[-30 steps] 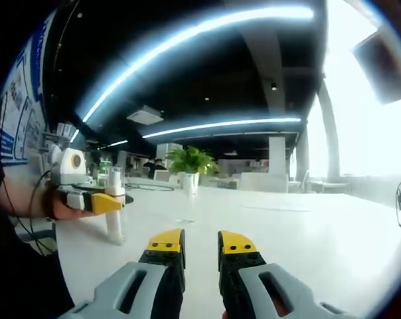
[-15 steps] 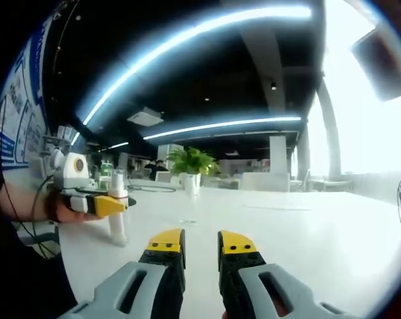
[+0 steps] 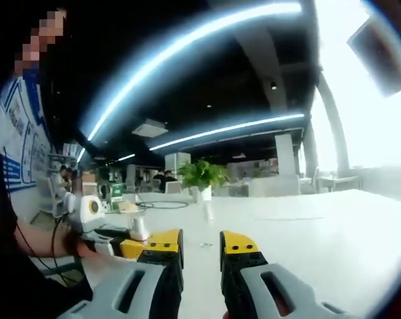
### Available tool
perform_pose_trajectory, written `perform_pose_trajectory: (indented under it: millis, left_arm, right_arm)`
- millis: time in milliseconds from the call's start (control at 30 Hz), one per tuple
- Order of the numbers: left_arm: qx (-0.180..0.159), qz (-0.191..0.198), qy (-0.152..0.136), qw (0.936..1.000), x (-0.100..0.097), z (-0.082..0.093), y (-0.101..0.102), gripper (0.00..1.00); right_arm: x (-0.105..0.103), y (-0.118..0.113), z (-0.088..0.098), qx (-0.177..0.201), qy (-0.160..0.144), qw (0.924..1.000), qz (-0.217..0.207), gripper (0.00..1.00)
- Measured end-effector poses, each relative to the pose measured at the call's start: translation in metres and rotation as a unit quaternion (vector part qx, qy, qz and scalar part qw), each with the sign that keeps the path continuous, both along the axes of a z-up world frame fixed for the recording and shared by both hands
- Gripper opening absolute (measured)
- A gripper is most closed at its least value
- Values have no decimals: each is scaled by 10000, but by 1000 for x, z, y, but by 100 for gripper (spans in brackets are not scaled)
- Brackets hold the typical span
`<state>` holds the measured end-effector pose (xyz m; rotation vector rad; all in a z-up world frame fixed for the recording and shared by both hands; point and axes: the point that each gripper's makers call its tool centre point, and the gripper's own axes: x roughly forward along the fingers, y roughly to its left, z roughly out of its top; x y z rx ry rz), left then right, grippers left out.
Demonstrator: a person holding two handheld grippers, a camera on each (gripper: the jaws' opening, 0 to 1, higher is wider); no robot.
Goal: Clamp pump bottle remove cover press pump head put on cover
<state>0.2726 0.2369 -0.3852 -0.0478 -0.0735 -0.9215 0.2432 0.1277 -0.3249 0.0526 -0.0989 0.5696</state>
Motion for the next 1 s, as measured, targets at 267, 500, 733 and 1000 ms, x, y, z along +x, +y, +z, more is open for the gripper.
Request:
perform_pose_trajectory:
  millis: [267, 500, 733, 1000]
  left_arm:
    - [-23, 15, 33, 10000, 0, -1, 1, 13]
    - [-81, 46, 116, 9999, 2, -1, 3, 13]
    - [-32, 51, 88, 9999, 2, -2, 3, 13]
    - [-124, 124, 210, 9996, 6, -2, 4, 13]
  right_arm:
    - [-10, 39, 23, -188, -127, 9995, 240, 16]
    - [-4, 67, 19, -157, -86, 9996, 232, 16]
    - [-6, 74, 6, -285, -3, 9993, 241, 17]
    - [6, 99, 7, -43, 647, 9954, 706, 18]
